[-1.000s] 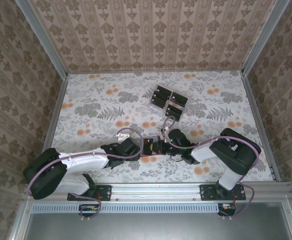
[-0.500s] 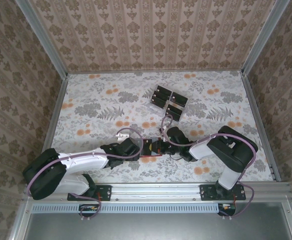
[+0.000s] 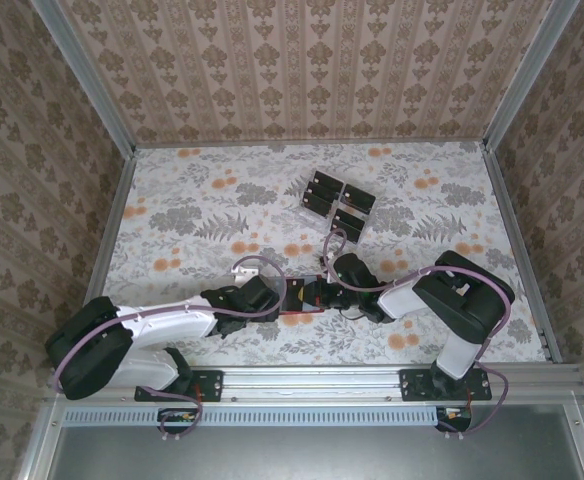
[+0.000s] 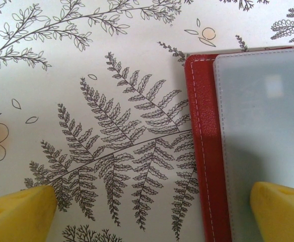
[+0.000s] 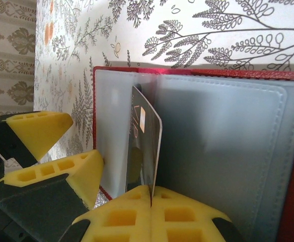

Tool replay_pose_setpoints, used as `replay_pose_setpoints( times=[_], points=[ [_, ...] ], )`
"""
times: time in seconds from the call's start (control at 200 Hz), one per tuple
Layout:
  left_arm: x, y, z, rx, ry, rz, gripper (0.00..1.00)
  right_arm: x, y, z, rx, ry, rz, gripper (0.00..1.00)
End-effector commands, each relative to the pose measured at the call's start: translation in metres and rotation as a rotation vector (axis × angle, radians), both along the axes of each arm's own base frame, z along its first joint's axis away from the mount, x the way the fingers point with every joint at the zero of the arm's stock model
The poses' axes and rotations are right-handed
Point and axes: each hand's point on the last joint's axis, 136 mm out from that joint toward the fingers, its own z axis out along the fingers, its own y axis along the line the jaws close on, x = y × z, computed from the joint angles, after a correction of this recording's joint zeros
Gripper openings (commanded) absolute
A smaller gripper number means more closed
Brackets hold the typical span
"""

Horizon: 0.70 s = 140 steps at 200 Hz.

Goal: Put the credit cards into the card holder

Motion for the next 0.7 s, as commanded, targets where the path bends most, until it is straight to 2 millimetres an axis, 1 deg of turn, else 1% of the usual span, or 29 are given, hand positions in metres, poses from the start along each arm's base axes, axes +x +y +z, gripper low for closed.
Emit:
replay_pose_setpoints(
  times=[0.0, 0.105, 0.285, 0.695],
  points=[
    [-0.01, 0.02, -0.011, 0.078, 0.029, 0.007, 1.0, -0.018, -0.014, -0.026, -0.073, 0.096, -0.001, 0.0],
    [-0.01, 0.02, -0.01, 0.077, 0.028, 0.007, 1.0, -0.019, -0.016, -0.028, -0.078, 0.101, -0.006, 0.0],
    [-0.01, 0.02, -0.01, 0.079, 0.027, 0.006, 1.0, -0.019, -0.014, -0.03, -0.079, 0.111, 0.001, 0.0],
    [-0.01, 0.019, -0.011, 0.078, 0.029, 0.004, 1.0, -0.015, 0.002, -0.037, -0.077, 0.128, 0.033, 0.0]
  ],
)
